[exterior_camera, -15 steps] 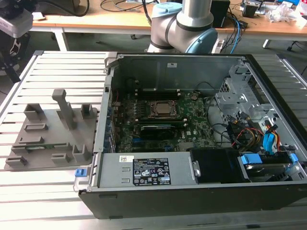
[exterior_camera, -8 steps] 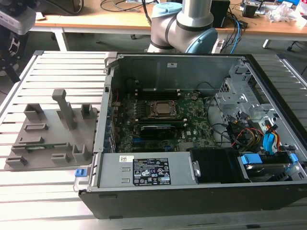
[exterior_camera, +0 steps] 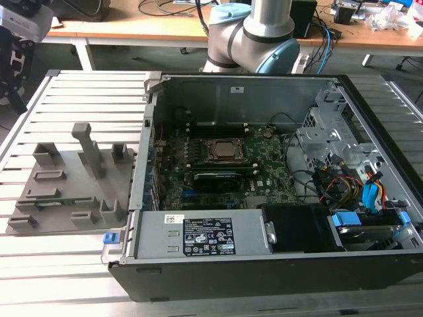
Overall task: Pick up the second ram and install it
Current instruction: 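Pick up the second ram and move it above second insertion slot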
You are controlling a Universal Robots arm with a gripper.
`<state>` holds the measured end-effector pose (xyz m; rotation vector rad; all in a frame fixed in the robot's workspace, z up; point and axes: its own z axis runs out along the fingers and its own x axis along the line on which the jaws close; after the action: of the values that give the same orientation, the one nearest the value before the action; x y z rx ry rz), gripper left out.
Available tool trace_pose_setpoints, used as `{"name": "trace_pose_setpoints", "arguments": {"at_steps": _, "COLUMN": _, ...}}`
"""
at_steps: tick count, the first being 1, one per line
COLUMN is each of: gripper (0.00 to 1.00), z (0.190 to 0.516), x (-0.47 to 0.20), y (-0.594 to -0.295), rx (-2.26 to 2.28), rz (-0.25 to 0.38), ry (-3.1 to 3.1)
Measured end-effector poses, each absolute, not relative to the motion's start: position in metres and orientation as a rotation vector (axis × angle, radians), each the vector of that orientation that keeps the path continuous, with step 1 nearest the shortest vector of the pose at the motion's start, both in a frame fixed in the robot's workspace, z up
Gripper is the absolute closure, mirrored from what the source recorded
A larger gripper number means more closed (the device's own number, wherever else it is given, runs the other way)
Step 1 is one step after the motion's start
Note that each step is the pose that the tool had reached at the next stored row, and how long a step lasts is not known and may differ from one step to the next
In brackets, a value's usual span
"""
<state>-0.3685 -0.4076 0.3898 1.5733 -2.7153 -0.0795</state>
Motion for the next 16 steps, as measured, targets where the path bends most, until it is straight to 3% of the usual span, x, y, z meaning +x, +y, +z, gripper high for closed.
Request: {"name": "trace_pose_setpoints", "arguments": {"at_steps": 16, "gripper": 0.89, "z": 0.3898, "x": -0.3685, "y": -0.4076, "rx": 1.865, "rz": -0.078, "ry": -2.517}}
